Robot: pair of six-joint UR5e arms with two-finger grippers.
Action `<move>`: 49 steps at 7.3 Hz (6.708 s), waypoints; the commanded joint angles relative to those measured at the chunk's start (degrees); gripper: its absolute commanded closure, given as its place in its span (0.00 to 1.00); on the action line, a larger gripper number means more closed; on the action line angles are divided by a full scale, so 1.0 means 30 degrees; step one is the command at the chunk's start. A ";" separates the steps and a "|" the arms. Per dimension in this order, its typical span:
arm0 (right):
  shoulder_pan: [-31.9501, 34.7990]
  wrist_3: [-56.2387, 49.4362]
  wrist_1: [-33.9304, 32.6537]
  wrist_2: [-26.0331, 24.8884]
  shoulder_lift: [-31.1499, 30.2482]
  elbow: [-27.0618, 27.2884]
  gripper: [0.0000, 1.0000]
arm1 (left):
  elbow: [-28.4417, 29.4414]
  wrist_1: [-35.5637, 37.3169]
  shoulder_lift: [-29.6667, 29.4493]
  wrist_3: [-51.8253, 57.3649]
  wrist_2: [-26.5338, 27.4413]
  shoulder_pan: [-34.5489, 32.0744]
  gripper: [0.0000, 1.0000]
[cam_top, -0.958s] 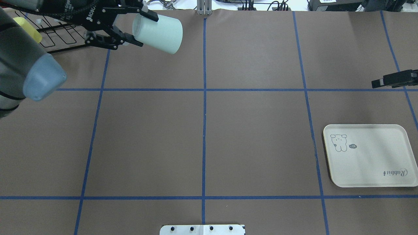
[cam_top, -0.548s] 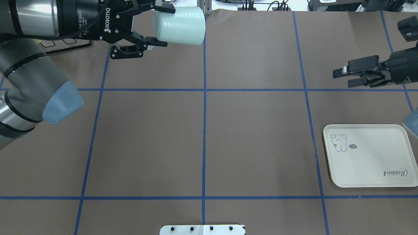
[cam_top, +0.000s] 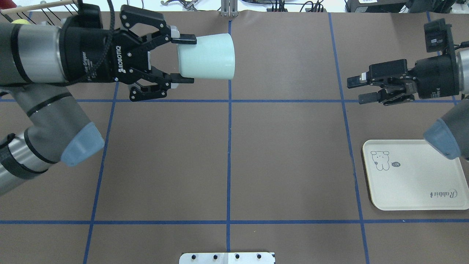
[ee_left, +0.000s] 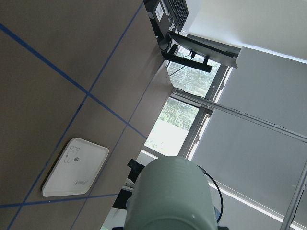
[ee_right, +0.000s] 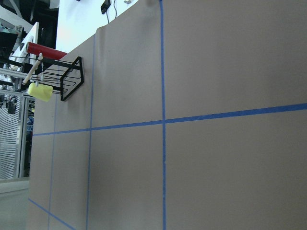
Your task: Left arm grabs green cup and hands to right arm on tray
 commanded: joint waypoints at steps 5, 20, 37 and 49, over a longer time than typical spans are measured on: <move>-0.5210 0.9836 0.8668 -0.7413 0.1236 -0.0339 0.02 | -0.0059 -0.1059 -0.0979 -0.0277 0.2941 0.2931 1.00; -0.7241 0.9869 1.0669 -1.0028 0.1998 -0.0310 0.61 | 0.1349 -0.0737 -0.2741 -0.0218 0.4734 0.5159 1.00; -0.6392 0.2945 0.9071 -0.9969 -0.4465 -0.0604 1.00 | 0.0294 0.7711 -0.0077 0.6007 -0.3924 -0.2941 0.00; -0.1730 -1.2741 -1.1153 -0.5955 -1.0099 0.2563 1.00 | -0.0322 0.9634 0.3852 1.2467 -0.5813 -0.6091 0.00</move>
